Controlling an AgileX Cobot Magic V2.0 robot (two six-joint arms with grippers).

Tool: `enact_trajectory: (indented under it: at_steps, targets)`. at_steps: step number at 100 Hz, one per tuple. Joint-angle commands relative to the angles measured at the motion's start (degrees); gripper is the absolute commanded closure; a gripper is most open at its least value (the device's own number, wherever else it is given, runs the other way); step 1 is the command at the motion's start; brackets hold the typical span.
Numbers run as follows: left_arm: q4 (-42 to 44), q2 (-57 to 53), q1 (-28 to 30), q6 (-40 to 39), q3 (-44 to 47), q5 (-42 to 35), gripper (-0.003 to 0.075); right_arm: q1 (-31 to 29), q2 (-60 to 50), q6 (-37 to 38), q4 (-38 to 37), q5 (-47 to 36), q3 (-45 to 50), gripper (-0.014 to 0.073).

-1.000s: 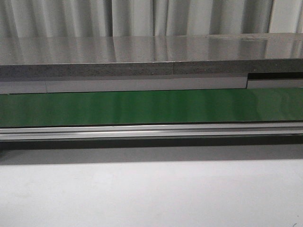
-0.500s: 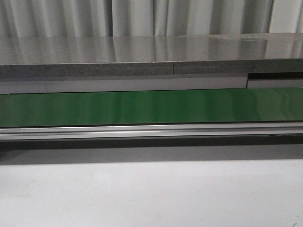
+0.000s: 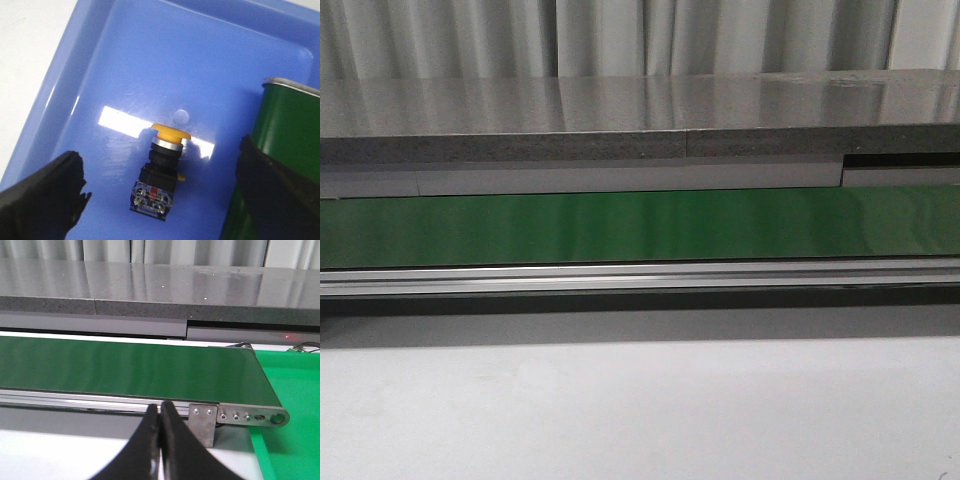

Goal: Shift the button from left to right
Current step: 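Lower the left gripper into the blue tray and grasp the yellow button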

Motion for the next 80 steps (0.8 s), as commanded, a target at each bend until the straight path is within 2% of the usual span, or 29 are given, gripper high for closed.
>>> enact_trajectory:
  at_steps: [1, 32, 80]
  targets:
    - [0.2, 0.7, 0.1, -0.2, -3.0, -1.0, 0.0134, 0.0, -1.2, 0.1, -0.2, -4.5, -0.9, 0.0662]
    - [1.1, 7.1, 0.1, -0.2, -3.4, -1.3, 0.0134, 0.0, -1.2, 0.1, -0.2, -4.5, -0.9, 0.0662]
    - [1.6, 8.7, 0.1, -0.2, -3.4, -2.9, 0.0134, 0.0, -1.2, 0.1, -0.2, -4.5, -0.9, 0.0662]
